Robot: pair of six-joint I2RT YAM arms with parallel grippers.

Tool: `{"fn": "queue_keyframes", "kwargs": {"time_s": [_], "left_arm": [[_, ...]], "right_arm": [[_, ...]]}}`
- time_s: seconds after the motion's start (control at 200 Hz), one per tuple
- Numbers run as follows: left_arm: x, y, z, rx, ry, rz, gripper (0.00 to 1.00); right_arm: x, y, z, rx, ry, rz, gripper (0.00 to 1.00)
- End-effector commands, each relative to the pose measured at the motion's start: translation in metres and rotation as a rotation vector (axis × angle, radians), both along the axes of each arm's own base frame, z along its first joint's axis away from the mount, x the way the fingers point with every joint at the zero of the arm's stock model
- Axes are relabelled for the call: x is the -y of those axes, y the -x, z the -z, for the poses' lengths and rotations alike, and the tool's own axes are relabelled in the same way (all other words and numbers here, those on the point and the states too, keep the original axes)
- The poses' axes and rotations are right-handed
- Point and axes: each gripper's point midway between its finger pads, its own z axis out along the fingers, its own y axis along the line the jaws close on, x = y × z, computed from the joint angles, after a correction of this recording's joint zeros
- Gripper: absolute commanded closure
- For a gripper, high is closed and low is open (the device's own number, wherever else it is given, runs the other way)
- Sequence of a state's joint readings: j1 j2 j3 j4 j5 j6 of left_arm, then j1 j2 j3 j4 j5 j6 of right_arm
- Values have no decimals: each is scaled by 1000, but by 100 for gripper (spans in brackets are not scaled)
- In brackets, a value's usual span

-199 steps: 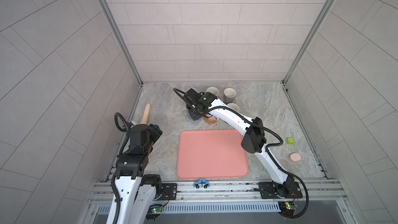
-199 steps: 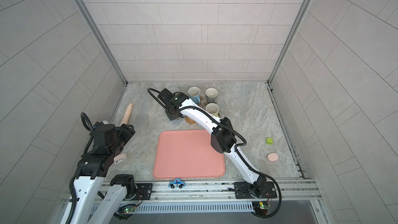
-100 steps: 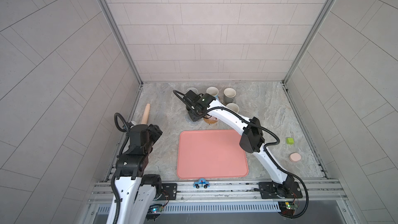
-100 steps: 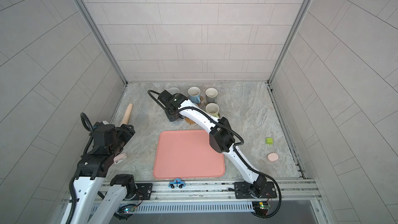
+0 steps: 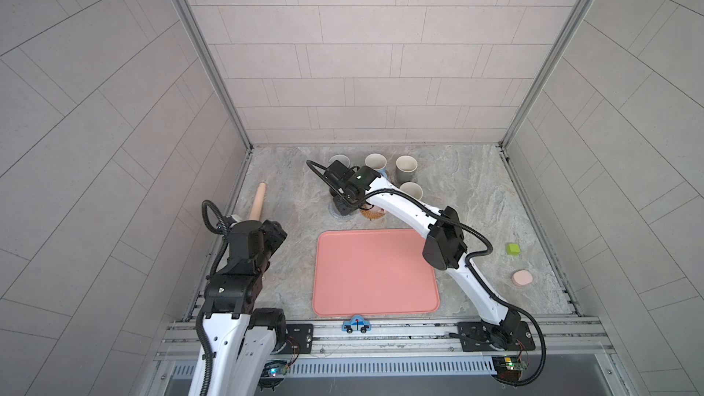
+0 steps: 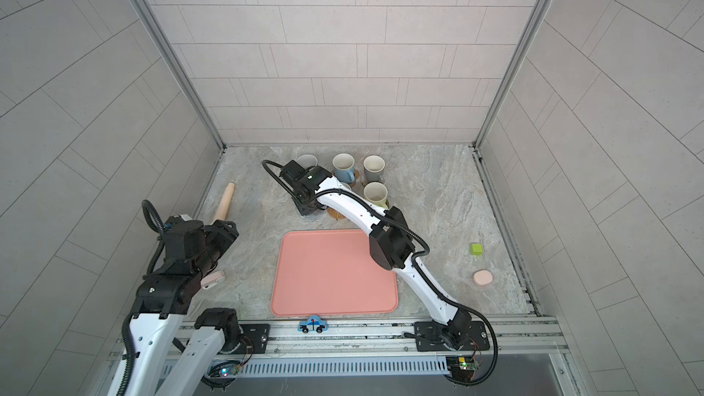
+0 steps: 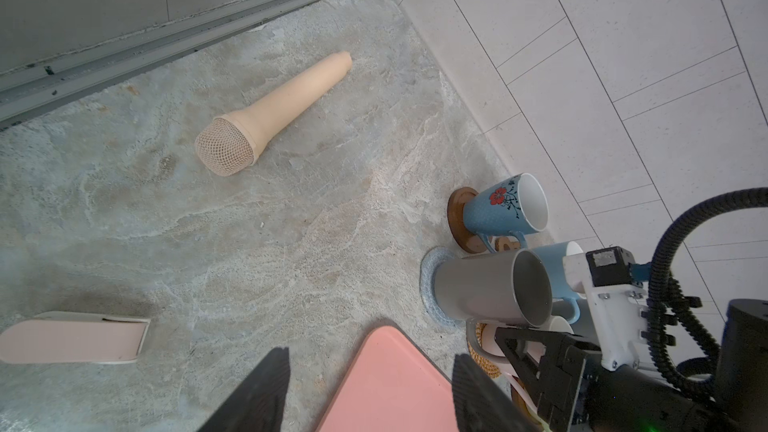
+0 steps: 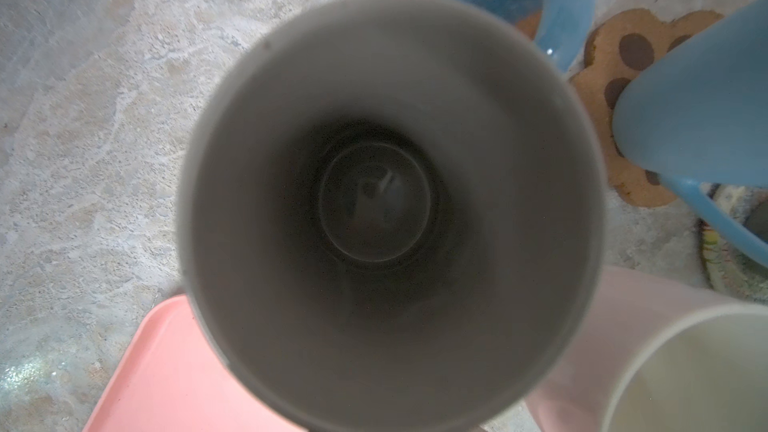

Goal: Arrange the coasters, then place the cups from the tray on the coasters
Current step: 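Lower the held grey mug onto the blue-grey knitted coaster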

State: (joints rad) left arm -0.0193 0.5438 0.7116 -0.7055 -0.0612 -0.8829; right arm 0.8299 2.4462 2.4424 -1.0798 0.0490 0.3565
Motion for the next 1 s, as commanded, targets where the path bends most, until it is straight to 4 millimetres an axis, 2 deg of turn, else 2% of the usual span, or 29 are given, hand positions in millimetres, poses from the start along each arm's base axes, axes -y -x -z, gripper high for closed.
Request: {"fn": "queue_keyframes", "kwargs": {"time_s": [0.0,0.996], "left_arm": [[-5,3,0,-1,-9,-27,31],[-5,4,0,-1,-11,-25,31]], "right_arm": [[-7,-15,-25,75,-60,24,89],[1,-7,-5,15,-9,27,85]]}}
